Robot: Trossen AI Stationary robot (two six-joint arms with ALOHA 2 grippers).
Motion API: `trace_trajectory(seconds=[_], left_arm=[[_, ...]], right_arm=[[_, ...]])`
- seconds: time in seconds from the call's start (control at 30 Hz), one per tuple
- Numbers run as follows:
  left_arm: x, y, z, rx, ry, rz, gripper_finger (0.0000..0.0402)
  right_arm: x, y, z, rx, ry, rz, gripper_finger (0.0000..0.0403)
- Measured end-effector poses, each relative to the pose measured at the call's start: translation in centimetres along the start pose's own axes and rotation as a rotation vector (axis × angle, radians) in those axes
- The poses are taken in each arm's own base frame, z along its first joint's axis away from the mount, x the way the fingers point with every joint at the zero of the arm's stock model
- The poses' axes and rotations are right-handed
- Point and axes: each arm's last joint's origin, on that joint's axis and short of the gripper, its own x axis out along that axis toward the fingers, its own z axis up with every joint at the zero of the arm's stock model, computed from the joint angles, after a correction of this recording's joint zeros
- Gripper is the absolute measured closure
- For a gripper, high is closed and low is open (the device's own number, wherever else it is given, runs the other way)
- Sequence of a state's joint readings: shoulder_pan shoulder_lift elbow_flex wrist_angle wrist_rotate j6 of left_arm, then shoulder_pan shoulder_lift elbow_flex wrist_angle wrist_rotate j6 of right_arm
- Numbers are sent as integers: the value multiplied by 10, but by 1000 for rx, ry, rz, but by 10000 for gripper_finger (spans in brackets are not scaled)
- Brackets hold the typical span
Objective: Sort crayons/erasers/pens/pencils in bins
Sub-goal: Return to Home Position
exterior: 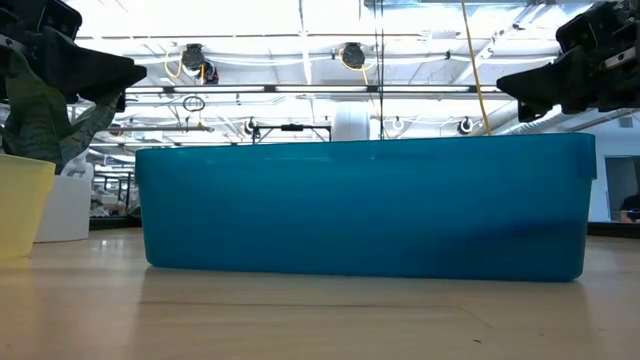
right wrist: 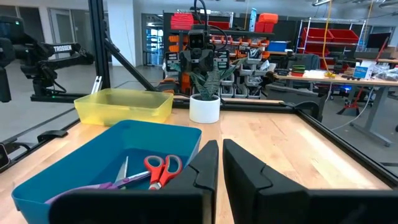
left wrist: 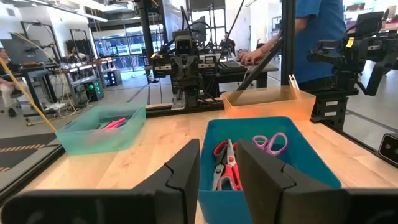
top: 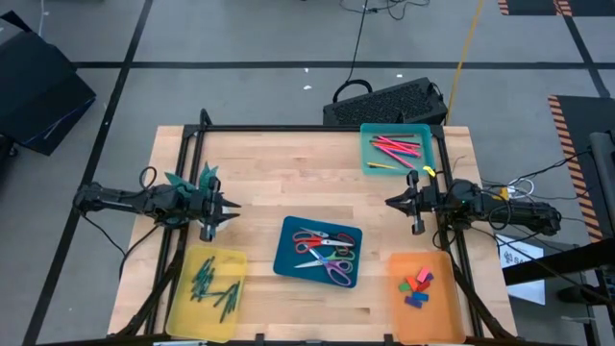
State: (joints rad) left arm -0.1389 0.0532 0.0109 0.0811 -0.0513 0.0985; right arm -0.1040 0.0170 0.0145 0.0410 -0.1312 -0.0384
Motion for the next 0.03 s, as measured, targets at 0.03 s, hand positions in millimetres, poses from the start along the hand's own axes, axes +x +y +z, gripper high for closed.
trace_trajectory(seconds=[0.03], left_arm=[[0,0,0,-1,0,0,295]], right_arm=[[0,0,0,0,0,0,385]])
